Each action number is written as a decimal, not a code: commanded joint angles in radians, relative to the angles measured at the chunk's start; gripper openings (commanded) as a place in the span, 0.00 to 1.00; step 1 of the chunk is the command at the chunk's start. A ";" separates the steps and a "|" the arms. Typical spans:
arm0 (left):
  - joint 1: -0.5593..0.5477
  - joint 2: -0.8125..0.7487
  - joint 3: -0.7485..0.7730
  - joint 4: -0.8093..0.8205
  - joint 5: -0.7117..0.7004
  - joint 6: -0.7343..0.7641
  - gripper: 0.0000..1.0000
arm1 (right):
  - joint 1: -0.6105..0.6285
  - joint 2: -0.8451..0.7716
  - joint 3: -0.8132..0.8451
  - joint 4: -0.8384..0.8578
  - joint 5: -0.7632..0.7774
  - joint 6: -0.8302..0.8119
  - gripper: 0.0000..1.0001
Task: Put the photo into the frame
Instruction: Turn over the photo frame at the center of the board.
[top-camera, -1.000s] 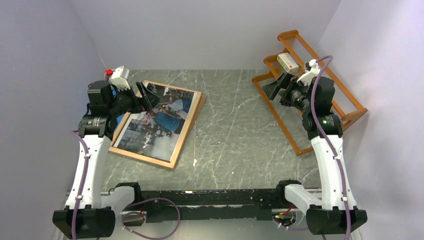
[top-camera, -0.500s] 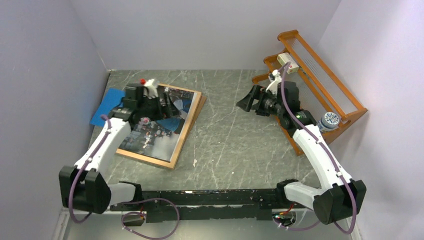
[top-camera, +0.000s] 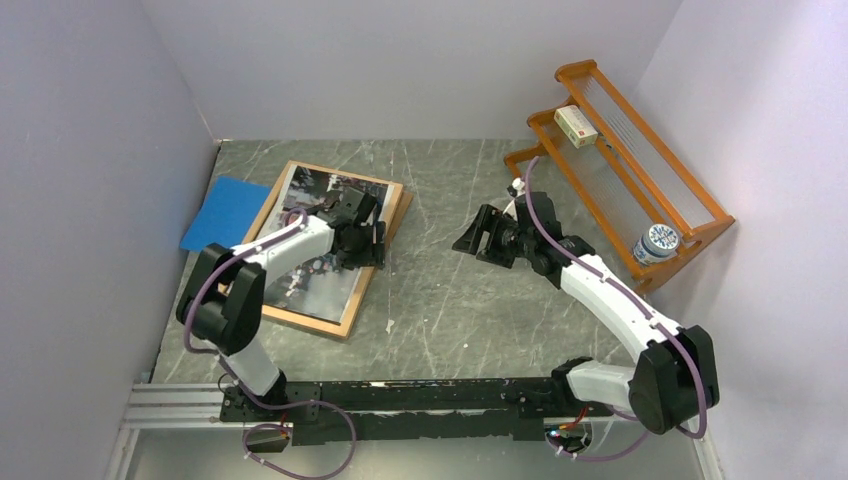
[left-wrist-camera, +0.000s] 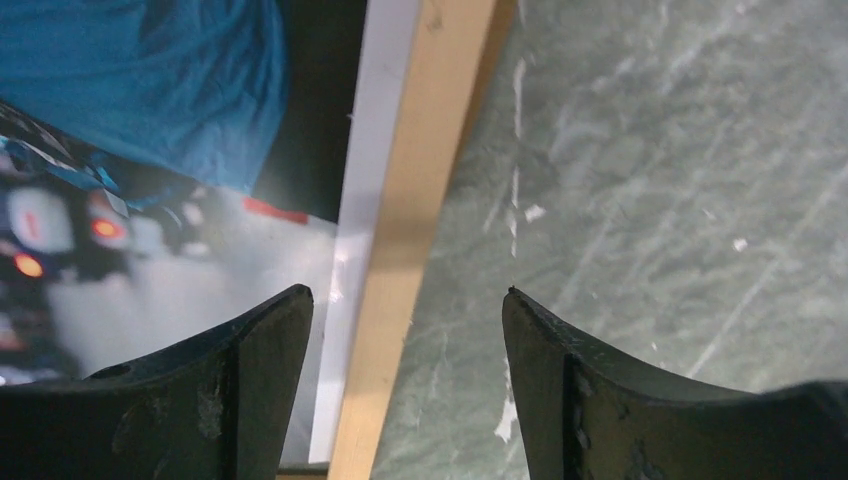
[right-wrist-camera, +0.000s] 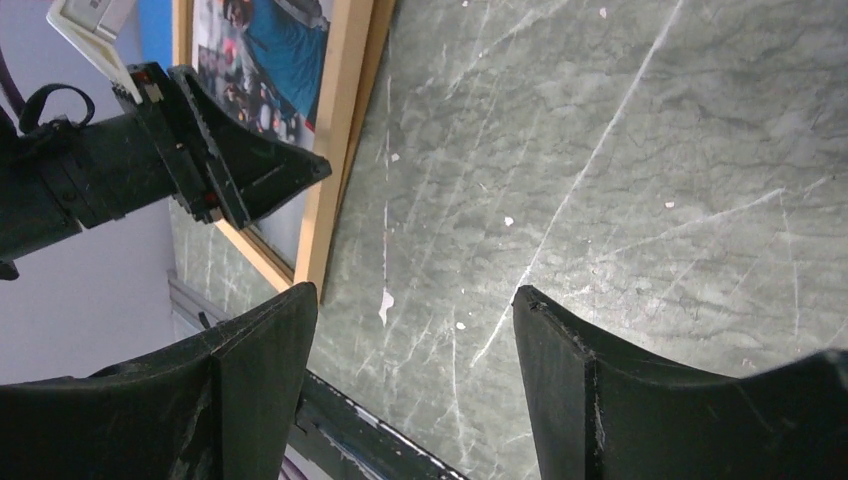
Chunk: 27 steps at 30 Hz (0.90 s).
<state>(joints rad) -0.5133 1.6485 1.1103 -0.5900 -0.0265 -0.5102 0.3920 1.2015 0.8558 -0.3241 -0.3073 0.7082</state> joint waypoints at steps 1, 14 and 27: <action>-0.004 0.058 0.064 0.000 -0.098 -0.008 0.73 | 0.008 0.007 -0.024 0.084 0.022 0.036 0.74; -0.004 0.232 0.181 0.004 0.002 0.093 0.33 | 0.009 0.069 -0.054 0.087 0.008 0.041 0.71; -0.004 0.145 0.353 -0.166 0.045 0.168 0.03 | 0.008 0.040 -0.065 0.093 -0.004 0.069 0.70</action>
<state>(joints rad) -0.5137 1.8809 1.3815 -0.6968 -0.0193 -0.3843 0.3973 1.2743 0.7906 -0.2783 -0.2974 0.7574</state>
